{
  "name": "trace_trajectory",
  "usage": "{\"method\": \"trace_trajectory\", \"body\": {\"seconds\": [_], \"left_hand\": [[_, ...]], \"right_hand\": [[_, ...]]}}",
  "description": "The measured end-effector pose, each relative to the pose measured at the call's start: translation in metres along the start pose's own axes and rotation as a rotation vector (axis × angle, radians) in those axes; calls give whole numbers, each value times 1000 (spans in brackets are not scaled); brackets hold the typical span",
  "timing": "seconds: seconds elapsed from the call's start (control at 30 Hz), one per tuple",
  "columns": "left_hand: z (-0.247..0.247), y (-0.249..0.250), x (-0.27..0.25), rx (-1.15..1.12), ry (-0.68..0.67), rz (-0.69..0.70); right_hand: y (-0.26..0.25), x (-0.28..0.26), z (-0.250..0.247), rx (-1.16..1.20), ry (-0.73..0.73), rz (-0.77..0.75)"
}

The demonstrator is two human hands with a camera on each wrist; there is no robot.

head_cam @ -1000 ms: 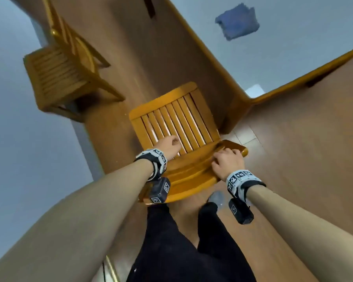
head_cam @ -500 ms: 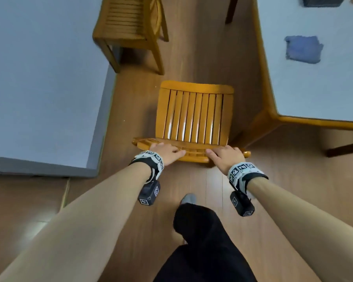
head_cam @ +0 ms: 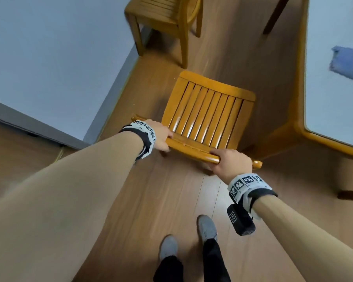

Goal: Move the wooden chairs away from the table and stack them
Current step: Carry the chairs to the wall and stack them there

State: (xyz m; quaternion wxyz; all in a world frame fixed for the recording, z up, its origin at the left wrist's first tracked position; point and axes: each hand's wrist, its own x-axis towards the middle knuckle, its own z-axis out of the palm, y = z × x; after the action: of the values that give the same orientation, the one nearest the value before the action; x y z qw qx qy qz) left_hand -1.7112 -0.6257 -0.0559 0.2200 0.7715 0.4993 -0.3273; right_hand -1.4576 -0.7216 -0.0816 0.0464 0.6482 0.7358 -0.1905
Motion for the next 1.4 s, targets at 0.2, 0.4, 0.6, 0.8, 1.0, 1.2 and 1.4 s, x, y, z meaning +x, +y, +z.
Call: {"method": "trace_trajectory", "body": {"seconds": [0.2,0.4,0.6,0.8,1.0,1.2,1.4], "left_hand": [[-1,4,-4,-64,15,-8],[-9,3,5,-146,23,-24],[-42,0,21,-205,6,-73],[-85,-44,66,-245,34,-125],[-124,-101,114,-286,-35,-125],[-151,-118,135,-307,-178,-44],[-147,-109,130,-307,-146,-75]], "right_hand": [[13,12,-1,-85,-92,-125],[27,40,-18,-187,-125,-317],[45,98,-57,-254,-237,-392],[34,192,-103,-358,-321,-421],[14,286,-129,-311,-387,-386],[13,310,-145,-280,-473,-375],[17,305,-147,-281,-474,-426]]}}
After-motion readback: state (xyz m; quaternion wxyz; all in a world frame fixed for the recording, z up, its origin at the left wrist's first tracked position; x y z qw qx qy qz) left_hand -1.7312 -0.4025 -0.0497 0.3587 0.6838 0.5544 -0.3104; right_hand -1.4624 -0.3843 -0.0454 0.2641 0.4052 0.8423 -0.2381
